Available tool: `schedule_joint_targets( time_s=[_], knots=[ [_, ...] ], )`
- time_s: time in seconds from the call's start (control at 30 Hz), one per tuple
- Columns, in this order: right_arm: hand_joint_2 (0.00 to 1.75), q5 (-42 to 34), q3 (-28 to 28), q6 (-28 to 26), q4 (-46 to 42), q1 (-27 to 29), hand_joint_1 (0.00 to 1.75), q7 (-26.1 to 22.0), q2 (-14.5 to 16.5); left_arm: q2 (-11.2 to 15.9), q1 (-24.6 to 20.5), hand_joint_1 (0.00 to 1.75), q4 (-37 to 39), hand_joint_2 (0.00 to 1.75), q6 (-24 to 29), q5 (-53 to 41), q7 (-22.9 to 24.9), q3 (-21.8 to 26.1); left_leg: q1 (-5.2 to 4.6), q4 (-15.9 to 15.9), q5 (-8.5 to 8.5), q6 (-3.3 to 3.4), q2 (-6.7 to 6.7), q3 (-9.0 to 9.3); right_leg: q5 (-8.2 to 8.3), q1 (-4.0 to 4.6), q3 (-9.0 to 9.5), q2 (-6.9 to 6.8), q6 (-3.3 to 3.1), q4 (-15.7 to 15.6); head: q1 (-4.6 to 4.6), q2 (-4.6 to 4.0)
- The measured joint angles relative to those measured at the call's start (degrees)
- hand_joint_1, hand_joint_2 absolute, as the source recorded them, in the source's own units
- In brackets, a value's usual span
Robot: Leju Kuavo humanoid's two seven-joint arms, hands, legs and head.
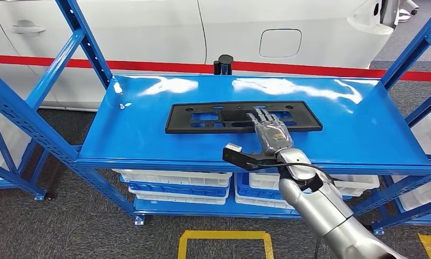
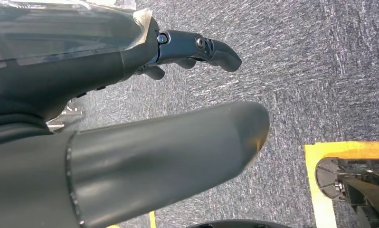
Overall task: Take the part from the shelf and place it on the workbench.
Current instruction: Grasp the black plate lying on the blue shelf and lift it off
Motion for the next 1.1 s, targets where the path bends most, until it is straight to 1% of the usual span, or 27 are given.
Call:
schedule_joint_targets(
  time_s=[0.2, 0.37, 0.5, 0.73, 0.83, 0.93, 1.1],
  knots=[
    [1.75, 3.1, -1.4, -3.5, 6.1, -2.6, 0.0, 1.2, 2.3, 0.0, -0.4, 0.0, 0.0, 0.0, -0.2, -0.5, 0.4, -0.5, 0.01, 0.0, 0.01, -0.02, 0.01, 0.01, 0.0, 0.01, 0.0, 0.0, 0.0, 0.0, -0.01, 0.01],
    [1.75, 5.2, -3.0, -5.3, 10.9, -5.5, 0.0, 2.6, 3.2, 0.0, -0.5, 0.0, 0.0, 0.0, -0.3, -0.6, 0.8, -0.8, 0.0, 0.0, 0.02, -0.01, 0.0, 0.0, 0.0, 0.0, 0.0, 0.0, 0.0, 0.0, 0.0, -0.01],
    [1.75, 6.1, -4.1, -7.3, 15.6, -8.0, 0.0, 2.4, 3.9, 0.1, -0.6, 0.0, 0.0, 0.0, -0.2, -0.6, 0.9, -1.1, 0.0, 0.0, 0.04, 0.01, 0.0, 0.01, 0.01, 0.0, 0.01, -0.01, 0.01, 0.0, 0.01, 0.01],
    [1.75, 6.5, -4.9, -7.8, 19.2, -9.6, 0.0, 2.2, 4.7, 0.2, -0.6, 0.0, 0.0, 0.0, -0.2, -0.6, 1.0, -1.2, 0.0, 0.0, 0.05, 0.0, 0.0, 0.0, 0.01, 0.0, 0.1, 0.0, 0.01, 0.0, 0.01, 0.0],
    [1.75, 7.6, -4.9, -9.0, 20.3, -10.1, 0.0, 2.4, 5.1, 0.2, -0.6, 0.0, 0.0, 0.0, -0.2, -0.6, 1.0, -1.2, 0.0, 0.0, 0.06, 0.0, 0.0, -0.01, 0.01, 0.0, 0.21, 0.0, 0.01, 0.0, 0.01, 0.0],
    [1.75, 8.7, -4.9, -10.0, 21.9, -11.2, 0.0, 2.6, 6.0, 0.2, -0.7, 0.0, 0.0, 0.0, -0.2, -0.6, 1.0, -1.2, 0.0, 0.0, 0.07, 0.0, 0.01, -0.02, 0.02, 0.0, 0.27, 0.01, 0.01, 0.0, 0.0, -0.01],
    [1.75, 9.8, -4.9, -9.9, 25.0, -13.2, 0.0, 3.1, 8.0, 0.3, -0.8, 0.0, 0.0, 0.0, -1.6, -0.5, 1.3, -1.2, 0.01, 0.0, 0.08, -0.01, 0.02, 0.01, 0.02, 0.01, 0.0, 0.01, 0.0, 0.0, 0.0, 0.0]
  ],
)
